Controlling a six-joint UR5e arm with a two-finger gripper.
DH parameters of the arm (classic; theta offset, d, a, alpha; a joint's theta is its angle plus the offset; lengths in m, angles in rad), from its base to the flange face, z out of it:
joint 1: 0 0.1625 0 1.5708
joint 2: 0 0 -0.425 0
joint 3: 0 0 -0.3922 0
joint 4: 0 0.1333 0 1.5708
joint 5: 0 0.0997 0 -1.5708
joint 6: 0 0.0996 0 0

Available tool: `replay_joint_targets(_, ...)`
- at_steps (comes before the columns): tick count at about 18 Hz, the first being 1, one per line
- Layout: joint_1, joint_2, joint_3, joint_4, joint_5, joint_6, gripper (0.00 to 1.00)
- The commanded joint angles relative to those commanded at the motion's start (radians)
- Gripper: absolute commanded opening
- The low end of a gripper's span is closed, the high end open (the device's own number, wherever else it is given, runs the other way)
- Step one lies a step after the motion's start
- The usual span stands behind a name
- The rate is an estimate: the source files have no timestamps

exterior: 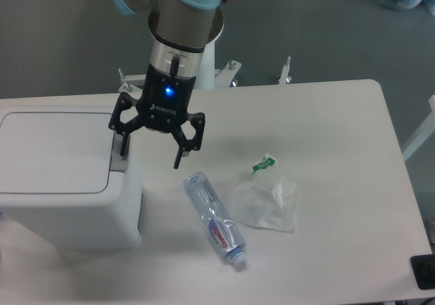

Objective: Open the trash can
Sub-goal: 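Push the lid edge down so the lid flips open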

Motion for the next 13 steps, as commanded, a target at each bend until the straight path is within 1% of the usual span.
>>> replay_joint_targets(9, 0.000, 0.002, 0.002, -0.003, -0.002, -0.003, 1.00)
replay_joint_targets(11, 0.002, 0.005, 0.014, 0.000, -0.002, -0.015, 1.00)
replay_joint_targets(13, 0.003, 0.014, 0.044, -0.002, -0.005, -0.028, 1.00)
